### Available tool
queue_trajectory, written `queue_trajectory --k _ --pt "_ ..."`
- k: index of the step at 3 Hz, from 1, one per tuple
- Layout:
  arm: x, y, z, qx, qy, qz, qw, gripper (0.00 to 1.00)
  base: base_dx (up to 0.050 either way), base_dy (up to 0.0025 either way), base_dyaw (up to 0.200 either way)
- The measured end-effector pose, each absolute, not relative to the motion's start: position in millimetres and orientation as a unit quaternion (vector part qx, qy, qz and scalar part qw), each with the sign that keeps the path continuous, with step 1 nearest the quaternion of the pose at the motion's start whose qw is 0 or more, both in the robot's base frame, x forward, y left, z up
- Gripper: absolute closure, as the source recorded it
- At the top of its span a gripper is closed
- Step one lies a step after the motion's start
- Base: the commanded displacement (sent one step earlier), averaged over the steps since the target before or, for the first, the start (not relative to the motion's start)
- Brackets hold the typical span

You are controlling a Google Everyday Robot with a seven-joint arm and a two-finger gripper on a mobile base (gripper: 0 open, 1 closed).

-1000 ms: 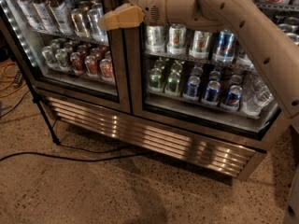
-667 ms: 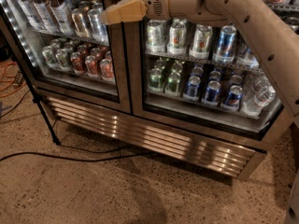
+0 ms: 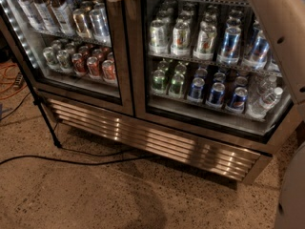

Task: Open right fridge door

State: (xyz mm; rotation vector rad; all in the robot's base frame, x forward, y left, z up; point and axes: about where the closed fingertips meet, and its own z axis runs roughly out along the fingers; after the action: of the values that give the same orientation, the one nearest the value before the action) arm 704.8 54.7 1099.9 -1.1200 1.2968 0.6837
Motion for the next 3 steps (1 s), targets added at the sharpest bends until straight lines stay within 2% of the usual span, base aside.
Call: queue_trajectory --k 1,3 --pt "713.3 43.4 1113.9 -0.483 0.557 0.278 0.616 0.0 0.0 0.0 0.0" --pt "745.2 46.3 1080.7 -0.46 0.576 0.318 0.597 0.0 0.0 0.0 0.0"
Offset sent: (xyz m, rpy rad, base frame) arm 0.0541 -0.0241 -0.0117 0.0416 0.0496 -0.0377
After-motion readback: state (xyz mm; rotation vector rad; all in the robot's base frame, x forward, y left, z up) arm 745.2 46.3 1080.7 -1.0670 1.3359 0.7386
